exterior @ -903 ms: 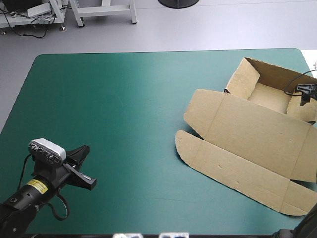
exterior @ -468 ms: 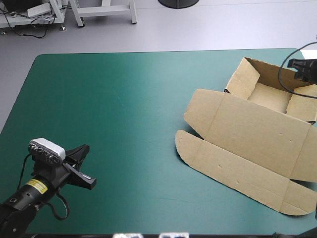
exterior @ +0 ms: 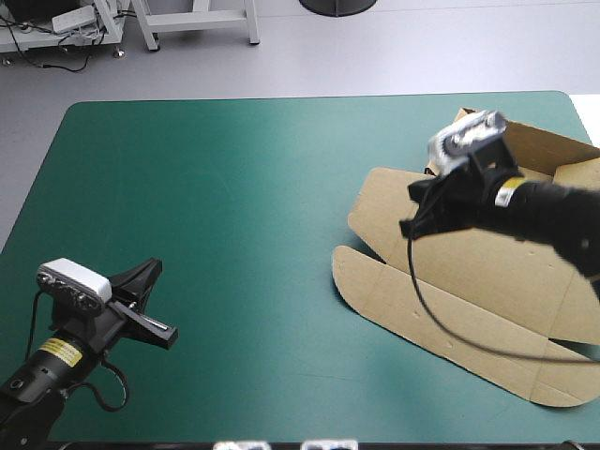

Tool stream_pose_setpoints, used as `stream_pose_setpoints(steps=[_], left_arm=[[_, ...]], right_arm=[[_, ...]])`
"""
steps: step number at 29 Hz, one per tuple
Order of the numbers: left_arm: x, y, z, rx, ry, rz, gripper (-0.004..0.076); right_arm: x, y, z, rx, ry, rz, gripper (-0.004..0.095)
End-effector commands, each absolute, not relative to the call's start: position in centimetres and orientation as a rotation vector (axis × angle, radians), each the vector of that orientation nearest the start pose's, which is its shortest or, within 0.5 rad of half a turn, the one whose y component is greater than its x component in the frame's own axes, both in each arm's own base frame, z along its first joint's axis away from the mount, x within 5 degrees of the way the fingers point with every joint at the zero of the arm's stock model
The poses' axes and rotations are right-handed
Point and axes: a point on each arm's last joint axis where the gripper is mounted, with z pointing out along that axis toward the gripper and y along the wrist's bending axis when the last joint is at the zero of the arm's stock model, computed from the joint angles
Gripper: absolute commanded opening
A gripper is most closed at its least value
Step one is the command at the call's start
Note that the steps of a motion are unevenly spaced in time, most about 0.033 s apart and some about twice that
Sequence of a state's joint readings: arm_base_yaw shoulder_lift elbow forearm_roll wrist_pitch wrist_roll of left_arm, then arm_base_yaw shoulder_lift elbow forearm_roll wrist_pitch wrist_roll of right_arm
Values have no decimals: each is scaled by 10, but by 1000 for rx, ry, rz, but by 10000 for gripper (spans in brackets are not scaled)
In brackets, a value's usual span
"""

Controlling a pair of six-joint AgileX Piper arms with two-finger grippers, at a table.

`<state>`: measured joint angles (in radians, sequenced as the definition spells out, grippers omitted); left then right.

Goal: Fold the box

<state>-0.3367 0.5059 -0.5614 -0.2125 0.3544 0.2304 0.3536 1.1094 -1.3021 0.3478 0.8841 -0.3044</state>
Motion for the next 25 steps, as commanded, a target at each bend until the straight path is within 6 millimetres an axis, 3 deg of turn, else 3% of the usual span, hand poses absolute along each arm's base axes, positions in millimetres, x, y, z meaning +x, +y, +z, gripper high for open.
stream_pose_setpoints(steps=[1,7,14,25], left_arm=[[97,-40,344,326,1632,-308,-6],[87,-38,321,298,1661,-354,-6],[72,-34,304,289,1658,-381,-6],[70,-33,303,304,1669,-373,-6]], right_arm=[[168,104,413,-607,1934,454,0],[132,98,340,-609,1904,505,0],[111,83,292,-600,1943,490,-2],[112,84,295,-582,1910,500,-6]])
